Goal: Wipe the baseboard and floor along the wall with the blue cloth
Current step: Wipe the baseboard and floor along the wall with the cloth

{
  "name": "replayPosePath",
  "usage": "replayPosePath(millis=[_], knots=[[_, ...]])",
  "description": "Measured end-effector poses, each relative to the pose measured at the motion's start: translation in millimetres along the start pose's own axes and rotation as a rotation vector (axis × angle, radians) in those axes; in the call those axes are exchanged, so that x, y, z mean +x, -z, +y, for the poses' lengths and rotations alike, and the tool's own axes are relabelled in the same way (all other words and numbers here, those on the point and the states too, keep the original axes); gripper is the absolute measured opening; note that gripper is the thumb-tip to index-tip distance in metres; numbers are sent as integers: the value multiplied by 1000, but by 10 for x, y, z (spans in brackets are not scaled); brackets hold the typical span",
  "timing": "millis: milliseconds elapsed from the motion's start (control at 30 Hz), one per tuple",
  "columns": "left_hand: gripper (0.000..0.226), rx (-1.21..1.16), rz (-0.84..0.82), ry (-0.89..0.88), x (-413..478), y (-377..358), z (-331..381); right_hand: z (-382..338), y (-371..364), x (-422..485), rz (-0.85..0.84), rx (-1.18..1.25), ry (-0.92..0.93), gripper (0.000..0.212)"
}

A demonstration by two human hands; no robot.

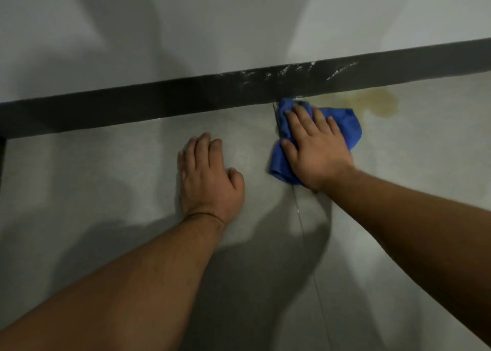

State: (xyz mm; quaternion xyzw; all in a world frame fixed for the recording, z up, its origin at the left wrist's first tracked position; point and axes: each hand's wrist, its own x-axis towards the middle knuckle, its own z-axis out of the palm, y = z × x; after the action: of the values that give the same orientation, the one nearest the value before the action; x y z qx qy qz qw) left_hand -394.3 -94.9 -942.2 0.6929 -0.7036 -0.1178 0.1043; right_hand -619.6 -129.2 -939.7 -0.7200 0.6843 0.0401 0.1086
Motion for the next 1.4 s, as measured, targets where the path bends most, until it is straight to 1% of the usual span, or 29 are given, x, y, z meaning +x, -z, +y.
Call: replayPosePath(millis=[67,133,267,367,433,500,567,667,733,833,933,1000,1067,1133,1200,1233,1267,1300,1400], knots=[[65,-5,8,-5,-6,1,-4,-186,6,156,11,31,-113,69],[65,-16,11,-9,-9,13,-1,-368,-7,117,14,35,-119,69],[65,-23,-17,-1,-15,52,9,-548,-86,-442,-26,15,98,67],[64,-30,-23,0,-22,63,3,-277,-95,-735,-64,19,204,64],[65,-37,-25,-1,-26,63,8,-7,-73,-784,-63,7,234,63],[65,-40,-14,-2,-24,59,16,181,-39,-689,-46,-9,196,63],[65,-41,-6,-6,-26,59,31,234,3,-478,-18,3,108,64],[64,-34,2,-5,-37,63,45,80,31,-94,-24,24,-14,65],[64,-23,8,-5,-34,59,54,-86,16,48,-21,37,-32,65],[63,-10,25,0,-32,49,62,-232,-22,-22,-12,47,48,65],[63,-12,28,8,-22,55,70,-159,-16,-134,-38,58,153,66],[62,-11,20,13,-20,63,82,-73,80,-134,-62,160,208,65],[62,-14,11,17,-26,73,95,27,201,-190,-21,339,229,59],[61,-21,0,30,-31,87,115,219,263,-345,152,462,178,48],[60,-21,-5,40,-21,118,188,502,233,-553,330,468,61,37],[60,-29,-6,23,-5,134,264,655,195,-650,381,442,0,32],[60,-48,-5,-27,12,142,373,804,152,-731,413,408,-58,29],[58,-72,-5,-114,32,137,513,943,108,-793,430,369,-120,28],[54,-98,-33,-404,99,37,1025,1268,9,-889,429,251,-282,35]])
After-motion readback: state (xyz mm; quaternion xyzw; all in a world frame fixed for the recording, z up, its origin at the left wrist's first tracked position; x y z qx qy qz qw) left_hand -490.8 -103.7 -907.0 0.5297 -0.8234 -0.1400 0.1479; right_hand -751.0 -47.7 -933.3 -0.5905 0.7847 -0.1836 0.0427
